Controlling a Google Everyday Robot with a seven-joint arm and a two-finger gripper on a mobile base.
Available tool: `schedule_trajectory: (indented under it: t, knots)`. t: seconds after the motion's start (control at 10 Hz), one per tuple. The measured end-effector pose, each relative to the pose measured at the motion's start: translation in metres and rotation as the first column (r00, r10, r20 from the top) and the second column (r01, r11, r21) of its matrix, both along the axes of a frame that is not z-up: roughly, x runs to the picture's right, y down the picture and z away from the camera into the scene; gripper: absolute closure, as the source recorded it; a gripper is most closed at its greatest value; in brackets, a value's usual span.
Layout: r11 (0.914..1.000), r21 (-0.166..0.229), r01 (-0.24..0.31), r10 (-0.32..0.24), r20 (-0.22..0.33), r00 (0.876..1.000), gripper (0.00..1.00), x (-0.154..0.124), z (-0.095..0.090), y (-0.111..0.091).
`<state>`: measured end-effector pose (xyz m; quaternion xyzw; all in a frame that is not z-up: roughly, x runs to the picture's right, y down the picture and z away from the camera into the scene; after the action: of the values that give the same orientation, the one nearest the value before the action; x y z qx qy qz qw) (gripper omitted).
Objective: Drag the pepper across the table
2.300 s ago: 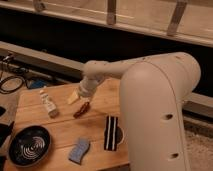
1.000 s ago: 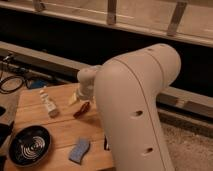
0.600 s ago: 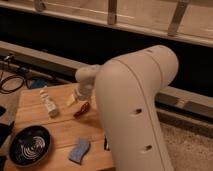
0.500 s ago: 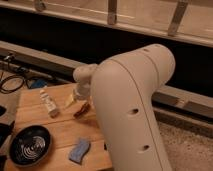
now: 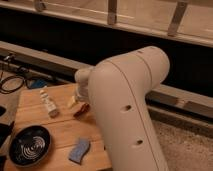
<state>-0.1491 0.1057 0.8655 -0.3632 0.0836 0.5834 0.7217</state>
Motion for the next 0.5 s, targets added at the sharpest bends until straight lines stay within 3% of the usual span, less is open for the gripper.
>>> schedule_trajectory:
  t: [0.5]
  knots:
    - [0.9969, -0.071, -0.033, 0.031, -0.030, 0.999, 0.20, 0.004, 0.027, 0.018]
